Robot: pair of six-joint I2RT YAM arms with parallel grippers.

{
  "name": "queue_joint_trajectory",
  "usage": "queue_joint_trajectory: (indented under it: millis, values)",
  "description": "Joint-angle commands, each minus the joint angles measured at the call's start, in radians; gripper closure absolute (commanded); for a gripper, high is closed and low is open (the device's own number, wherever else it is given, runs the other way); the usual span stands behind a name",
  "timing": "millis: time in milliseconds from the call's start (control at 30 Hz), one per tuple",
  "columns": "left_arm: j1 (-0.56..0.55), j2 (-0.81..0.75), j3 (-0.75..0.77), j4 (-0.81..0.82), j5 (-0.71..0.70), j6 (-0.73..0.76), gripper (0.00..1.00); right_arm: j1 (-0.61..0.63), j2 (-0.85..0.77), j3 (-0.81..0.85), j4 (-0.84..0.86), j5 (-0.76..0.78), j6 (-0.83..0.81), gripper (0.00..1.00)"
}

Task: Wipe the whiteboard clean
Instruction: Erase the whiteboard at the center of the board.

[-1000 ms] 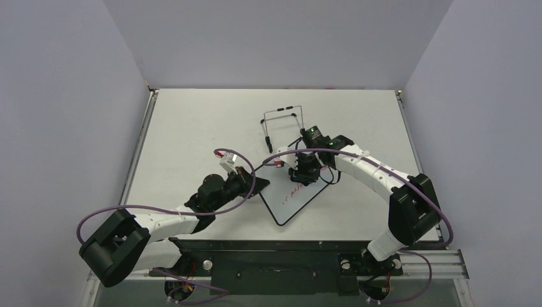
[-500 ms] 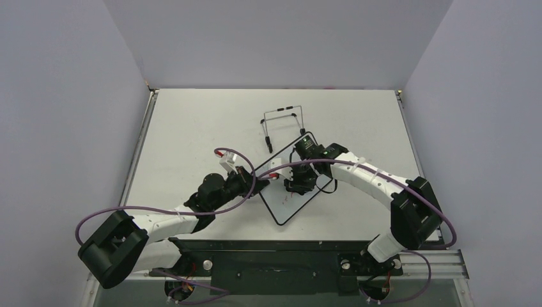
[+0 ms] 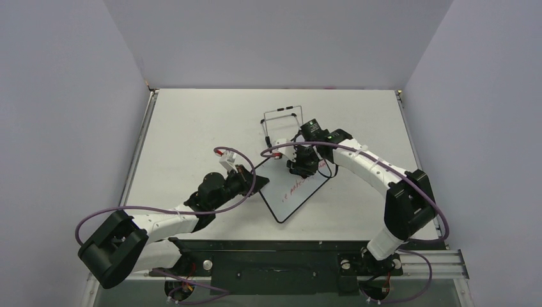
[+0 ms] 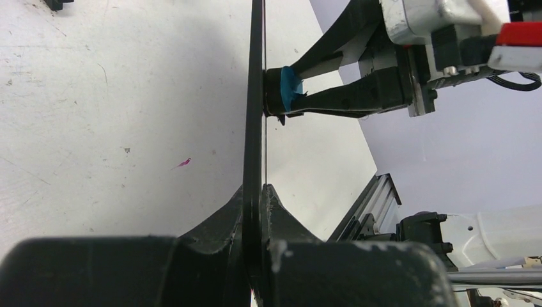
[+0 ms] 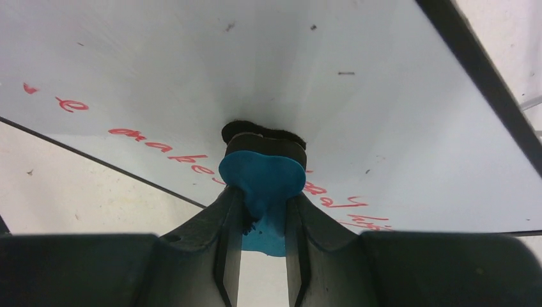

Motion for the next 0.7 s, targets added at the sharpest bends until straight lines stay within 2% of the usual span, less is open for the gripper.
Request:
queue_joint_trajectory:
  millis: [0,167,300,433,667]
  values:
    - [-0.012,-0.035,0.070,0.161,0.093,-0.021,1.00,0.047,-0.034,0.002,0.055,-0.030,-0.002,1.00]
    - [-0.013,-0.030,0.065,0.177,0.095,-0.023,1.00,0.085,-0.087,-0.131,0.039,-0.022,-0.046,1.00]
    - [-0.012,-0.030,0.061,0.185,0.097,-0.025,1.00,0.034,-0.097,-0.165,0.049,-0.019,-0.055,1.00]
    - [-0.012,-0.027,0.064,0.186,0.100,-0.025,1.00,-0.006,-0.091,-0.124,0.080,0.011,-0.033,1.00]
    - [-0.013,-0.010,0.060,0.204,0.101,-0.038,1.00,0.004,-0.049,-0.004,0.106,0.010,0.015,1.00]
